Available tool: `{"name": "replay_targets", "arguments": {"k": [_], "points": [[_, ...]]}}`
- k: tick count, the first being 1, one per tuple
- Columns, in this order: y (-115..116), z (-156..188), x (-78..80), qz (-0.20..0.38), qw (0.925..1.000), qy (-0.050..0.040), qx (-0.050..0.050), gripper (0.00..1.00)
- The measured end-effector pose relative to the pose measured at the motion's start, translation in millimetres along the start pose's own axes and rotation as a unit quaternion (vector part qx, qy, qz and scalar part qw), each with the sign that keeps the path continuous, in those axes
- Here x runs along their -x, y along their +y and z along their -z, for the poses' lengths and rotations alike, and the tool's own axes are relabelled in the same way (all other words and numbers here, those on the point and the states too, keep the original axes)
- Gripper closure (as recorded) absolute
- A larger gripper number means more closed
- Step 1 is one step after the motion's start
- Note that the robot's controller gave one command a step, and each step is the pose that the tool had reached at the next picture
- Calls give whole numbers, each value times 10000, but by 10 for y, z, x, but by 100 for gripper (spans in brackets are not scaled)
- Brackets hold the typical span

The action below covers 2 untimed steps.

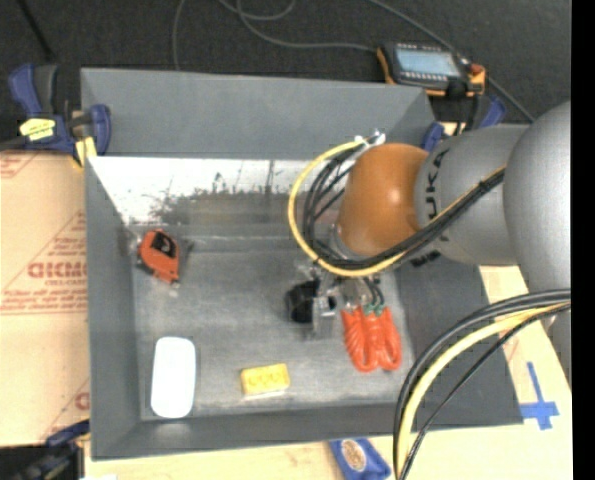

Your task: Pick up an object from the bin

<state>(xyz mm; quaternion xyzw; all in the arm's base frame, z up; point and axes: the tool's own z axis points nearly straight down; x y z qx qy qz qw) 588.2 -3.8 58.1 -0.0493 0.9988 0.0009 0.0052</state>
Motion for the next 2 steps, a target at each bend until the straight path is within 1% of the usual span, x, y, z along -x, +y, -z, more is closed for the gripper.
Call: {"name": "replay_targets", "arguments": {"k": [2], "points": [[-4,96,-12,-8,10000,41,-3,100]]}}
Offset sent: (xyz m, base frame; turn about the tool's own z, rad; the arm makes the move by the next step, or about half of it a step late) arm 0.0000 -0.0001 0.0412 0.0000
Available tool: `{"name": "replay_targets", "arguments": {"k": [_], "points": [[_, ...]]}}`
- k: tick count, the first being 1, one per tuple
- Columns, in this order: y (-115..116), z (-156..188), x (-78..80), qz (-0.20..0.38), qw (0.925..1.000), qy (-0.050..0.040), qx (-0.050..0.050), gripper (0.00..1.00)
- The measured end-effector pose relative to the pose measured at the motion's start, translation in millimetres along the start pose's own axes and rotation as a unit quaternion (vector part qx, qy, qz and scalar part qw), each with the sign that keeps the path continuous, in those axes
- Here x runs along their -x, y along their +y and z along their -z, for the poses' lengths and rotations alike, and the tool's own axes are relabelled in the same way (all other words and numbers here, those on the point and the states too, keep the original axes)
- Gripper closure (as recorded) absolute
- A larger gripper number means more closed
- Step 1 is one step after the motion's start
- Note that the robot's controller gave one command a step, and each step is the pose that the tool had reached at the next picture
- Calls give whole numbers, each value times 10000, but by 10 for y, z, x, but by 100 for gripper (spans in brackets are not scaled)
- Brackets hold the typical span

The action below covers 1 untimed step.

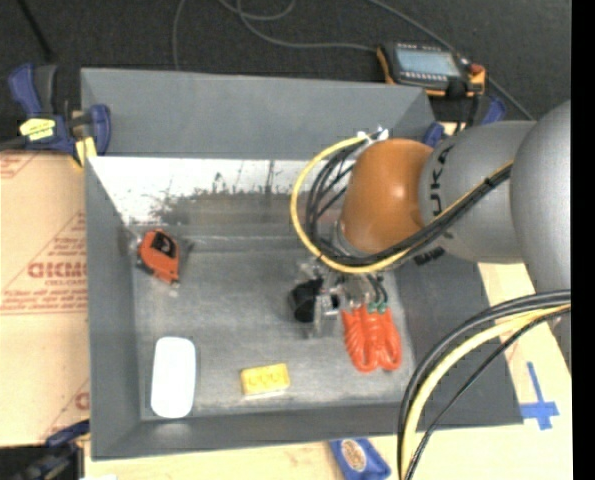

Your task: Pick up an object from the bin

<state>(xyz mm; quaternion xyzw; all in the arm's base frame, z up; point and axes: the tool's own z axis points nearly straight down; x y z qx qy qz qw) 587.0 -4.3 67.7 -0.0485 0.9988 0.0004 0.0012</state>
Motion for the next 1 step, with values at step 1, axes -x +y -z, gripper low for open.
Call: {"name": "replay_targets", "arguments": {"k": [1], "points": [[-3,118,2,-2,10000,3,-3,100]]}}
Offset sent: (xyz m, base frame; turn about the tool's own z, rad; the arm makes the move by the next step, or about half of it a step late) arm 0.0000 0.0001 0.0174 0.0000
